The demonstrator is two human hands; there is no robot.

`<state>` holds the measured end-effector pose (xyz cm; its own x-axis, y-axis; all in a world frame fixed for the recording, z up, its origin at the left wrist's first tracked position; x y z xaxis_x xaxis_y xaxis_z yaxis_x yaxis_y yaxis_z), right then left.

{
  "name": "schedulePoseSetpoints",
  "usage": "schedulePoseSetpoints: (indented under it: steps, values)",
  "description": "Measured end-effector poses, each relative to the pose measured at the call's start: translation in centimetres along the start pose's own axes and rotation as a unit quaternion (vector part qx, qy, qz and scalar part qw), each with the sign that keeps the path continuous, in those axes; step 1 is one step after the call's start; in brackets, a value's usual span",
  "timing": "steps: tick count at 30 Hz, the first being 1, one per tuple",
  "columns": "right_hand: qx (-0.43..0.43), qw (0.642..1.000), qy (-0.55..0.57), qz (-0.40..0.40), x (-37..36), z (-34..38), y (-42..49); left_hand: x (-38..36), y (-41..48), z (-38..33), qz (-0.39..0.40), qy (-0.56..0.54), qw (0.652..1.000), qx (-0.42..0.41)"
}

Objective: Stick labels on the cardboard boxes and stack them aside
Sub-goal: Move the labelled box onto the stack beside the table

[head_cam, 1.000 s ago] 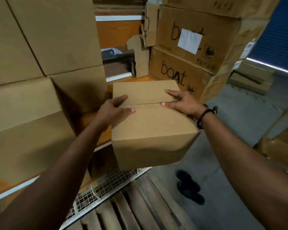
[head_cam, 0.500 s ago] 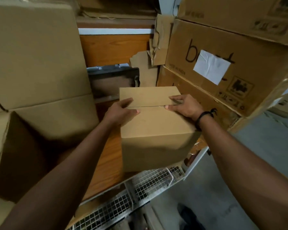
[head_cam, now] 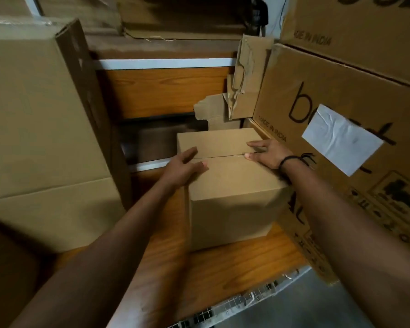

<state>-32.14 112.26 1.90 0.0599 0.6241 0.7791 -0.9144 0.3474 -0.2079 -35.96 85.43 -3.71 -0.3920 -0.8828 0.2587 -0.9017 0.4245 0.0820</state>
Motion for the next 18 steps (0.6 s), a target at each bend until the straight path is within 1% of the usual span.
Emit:
schedulePoseSetpoints:
  steps: [6,11,15,18]
  values:
    - [0.03,0.998,-0.048,-0.017,-0.1,1.4,4.8,-0.4,1.6,1.6,-0.006,0.065,0.998,0.002]
    - [0.04,0.995,-0.086,-0.021,0.0,1.8,6.8,-0.9,2.9,1.3,-0.021,0.095,0.995,0.003]
    - [0.035,0.994,-0.097,-0.025,-0.1,1.7,7.3,-0.7,3.5,1.4,-0.02,0.086,0.996,0.007]
    - [0.036,0.994,-0.092,-0.043,0.0,2.2,6.6,-0.7,3.4,1.2,-0.025,0.09,0.996,-0.008]
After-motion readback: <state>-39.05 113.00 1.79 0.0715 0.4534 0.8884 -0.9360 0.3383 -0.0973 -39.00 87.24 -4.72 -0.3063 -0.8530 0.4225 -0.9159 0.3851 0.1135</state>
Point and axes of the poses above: each hand's wrist, its own y-axis towards the middle knuckle, its own x-axis out of the back of the hand, z = x × y, the point moved 1 cm from there along y, towards the middle knuckle, and after that the axes turned 8 degrees about -x, right-handed, at the moved point
